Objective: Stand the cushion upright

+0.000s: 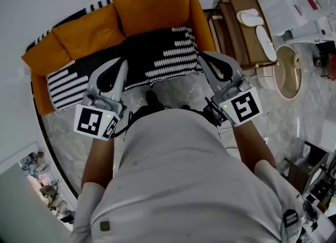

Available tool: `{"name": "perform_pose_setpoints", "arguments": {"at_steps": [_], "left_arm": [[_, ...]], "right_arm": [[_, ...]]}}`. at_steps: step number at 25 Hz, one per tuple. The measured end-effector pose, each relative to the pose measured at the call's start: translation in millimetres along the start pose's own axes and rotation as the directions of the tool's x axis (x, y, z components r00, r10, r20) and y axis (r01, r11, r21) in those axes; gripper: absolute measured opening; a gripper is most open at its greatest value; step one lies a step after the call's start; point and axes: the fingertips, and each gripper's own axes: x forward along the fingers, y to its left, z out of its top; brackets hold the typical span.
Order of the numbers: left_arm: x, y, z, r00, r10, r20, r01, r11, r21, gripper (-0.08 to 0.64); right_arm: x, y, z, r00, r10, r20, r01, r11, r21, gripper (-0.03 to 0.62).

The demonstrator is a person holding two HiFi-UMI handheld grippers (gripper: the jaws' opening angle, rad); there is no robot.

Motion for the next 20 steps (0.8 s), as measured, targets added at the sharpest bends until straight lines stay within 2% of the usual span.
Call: {"name": "perform_pose_setpoints", "arguments": {"at_steps": [10, 13, 20], "left_arm": [[-1, -130, -26, 0.998, 0.065, -0.018, -0.065, 0.997, -0.030, 0.003], [0, -164, -31, 0.997, 0.064, -0.035, -0.064, 0.998, -0.012, 0.003], [-2, -196, -21, 0.996, 0.084, -0.016, -0.084, 0.996, 0.017, 0.003]], "right_arm": [[-112, 9, -33, 0.995, 0.101, 0.022, -0.101, 0.994, 0.030, 0.011], [-136, 11, -41, 0.993, 0.116, 0.026, -0.118, 0.992, 0.045, 0.011], [-164, 11, -40, 0.989, 0.137, 0.049, -0.140, 0.989, 0.048, 0.011]]}}
